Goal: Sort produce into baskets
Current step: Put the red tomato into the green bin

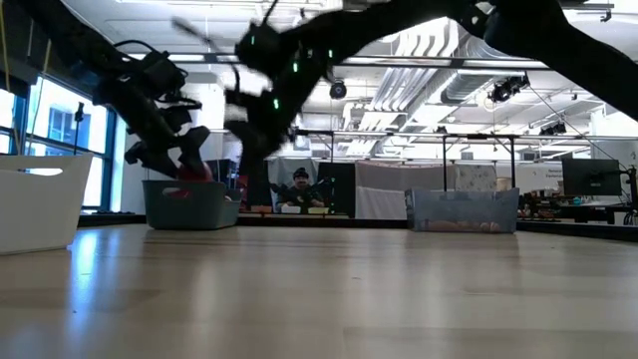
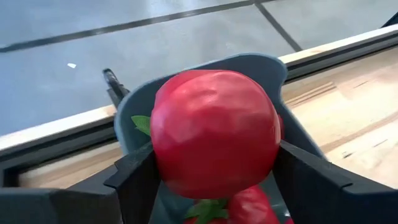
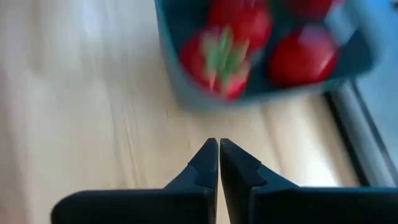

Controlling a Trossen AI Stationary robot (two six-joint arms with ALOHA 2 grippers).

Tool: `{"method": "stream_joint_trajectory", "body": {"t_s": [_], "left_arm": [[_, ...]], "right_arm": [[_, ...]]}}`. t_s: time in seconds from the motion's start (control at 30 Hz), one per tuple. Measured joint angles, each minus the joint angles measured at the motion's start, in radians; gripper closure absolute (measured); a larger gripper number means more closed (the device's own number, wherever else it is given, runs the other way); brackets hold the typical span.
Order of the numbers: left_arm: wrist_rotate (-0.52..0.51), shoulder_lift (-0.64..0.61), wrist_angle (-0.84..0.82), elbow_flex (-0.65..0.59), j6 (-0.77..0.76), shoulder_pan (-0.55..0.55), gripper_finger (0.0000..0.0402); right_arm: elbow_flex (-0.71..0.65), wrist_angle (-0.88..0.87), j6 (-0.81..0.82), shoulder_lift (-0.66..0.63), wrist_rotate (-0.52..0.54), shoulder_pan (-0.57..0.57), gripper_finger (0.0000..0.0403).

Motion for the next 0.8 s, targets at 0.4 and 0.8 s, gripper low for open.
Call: {"method": "stream_joint_trajectory", "body": {"t_s": [0.4, 0.8], "left_arm": [[-0.113, -0.007, -0.041, 0.0, 0.016, 0.001, 0.0122], [-0.12, -0.008, -0.075, 0.0, 0.122, -0.025, 0.0122]], "right_arm": [[-0.28, 0.24, 0.076, -0.111, 0.001, 0.008, 0.0402], [-0.464, 0.378, 0.087, -0.234, 0.002, 0.006, 0.0403]]}}
